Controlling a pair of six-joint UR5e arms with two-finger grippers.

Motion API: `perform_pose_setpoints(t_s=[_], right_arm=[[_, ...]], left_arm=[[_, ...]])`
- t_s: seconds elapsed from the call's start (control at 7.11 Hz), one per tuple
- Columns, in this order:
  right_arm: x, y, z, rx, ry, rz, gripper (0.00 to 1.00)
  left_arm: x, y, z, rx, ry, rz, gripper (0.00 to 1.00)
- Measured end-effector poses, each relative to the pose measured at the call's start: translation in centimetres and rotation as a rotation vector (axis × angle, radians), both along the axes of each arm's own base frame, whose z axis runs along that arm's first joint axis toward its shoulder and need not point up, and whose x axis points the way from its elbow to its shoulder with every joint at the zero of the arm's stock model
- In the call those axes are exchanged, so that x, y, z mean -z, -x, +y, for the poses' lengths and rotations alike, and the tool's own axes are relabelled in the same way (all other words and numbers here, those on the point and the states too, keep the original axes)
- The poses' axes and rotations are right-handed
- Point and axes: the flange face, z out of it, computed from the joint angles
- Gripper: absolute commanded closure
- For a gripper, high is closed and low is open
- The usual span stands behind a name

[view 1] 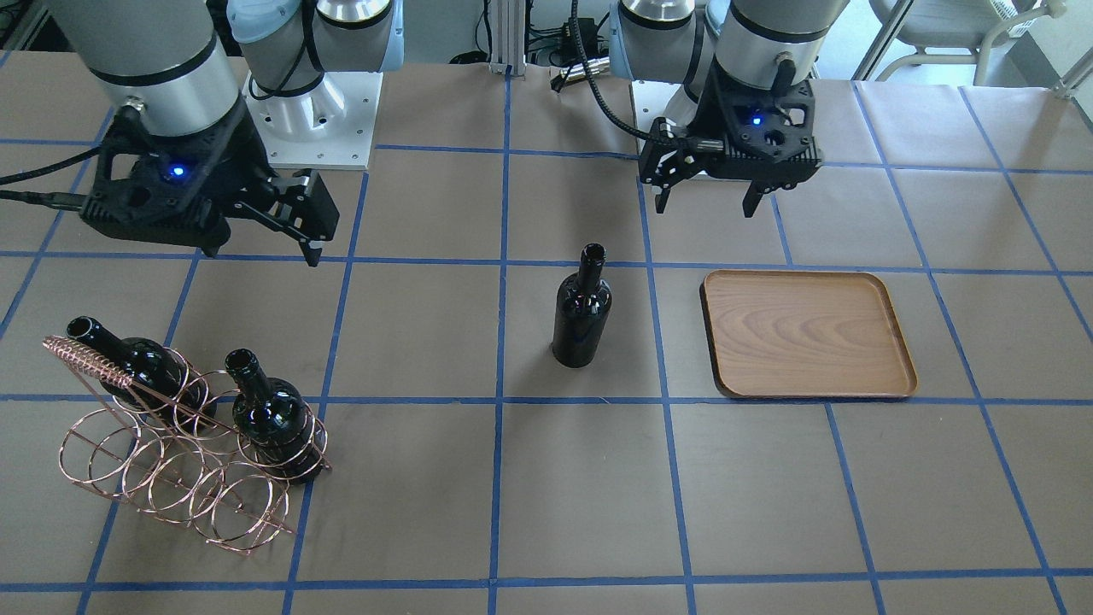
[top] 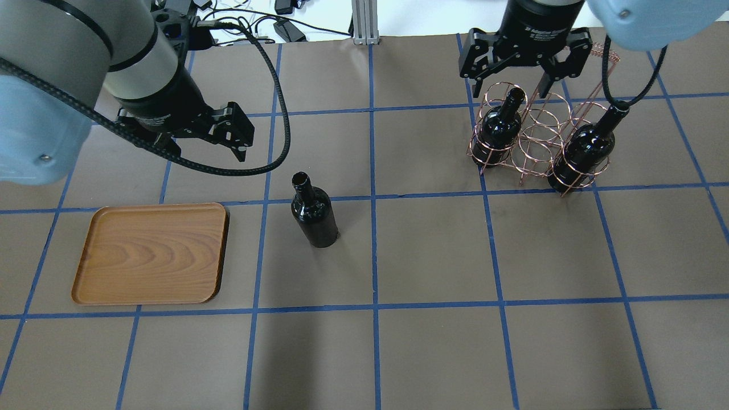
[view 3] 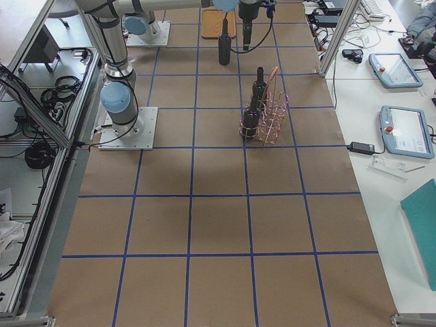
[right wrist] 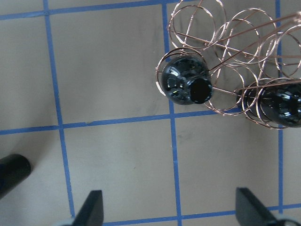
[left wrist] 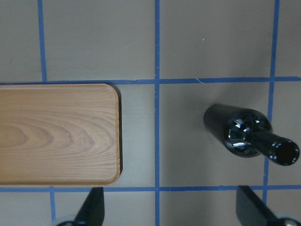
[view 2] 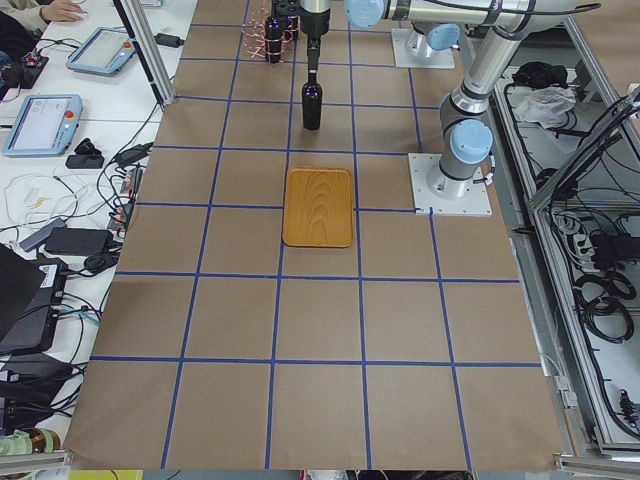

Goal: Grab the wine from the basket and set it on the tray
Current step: 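Move the left gripper over the standing bottle's neck, then lower the left gripper and close it on the bottle neck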

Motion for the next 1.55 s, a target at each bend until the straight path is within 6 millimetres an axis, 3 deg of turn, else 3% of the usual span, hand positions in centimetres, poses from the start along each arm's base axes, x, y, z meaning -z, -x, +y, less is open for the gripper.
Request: perform_pose_setpoints(t_s=[0.28, 0.7, 0.84, 1.12, 1.27, 1.55], right_arm=[[0.1, 1.1, -0.1, 0.017, -0.003, 0.000, 0.00], [0.3, 1.3, -0.1, 0.021, -0.005, -0.001, 0.00], [0.4, 1.3, -0.1, 0.023, -0.006, -0.002, 0.00], [0.5, 1.3, -0.1, 0.024, -0.007, -0.004, 0.00], [0.6, 1.3, -0.1, 0.024, -0.009, -0.004, 0.00], [0.7, 1.3, -0.1, 0.024, -0.011, -0.004, 0.00]], left_arm=[[2.0, 3.3, -0.6, 0.060, -0.009, 0.000, 0.00], [6.0, 7.2, -2.6, 0.099, -0.017, 0.069, 0.00], [7.3, 7.7, -3.1, 0.101, -0.033, 0.091, 0.00], [10.0, 7.9, -3.0, 0.104, -0.078, 0.086, 0.10], [10.8, 7.7, -2.8, 0.111, -0.091, 0.077, 0.24], [11.3, 7.8, -3.1, 0.124, -0.097, 0.073, 0.24]])
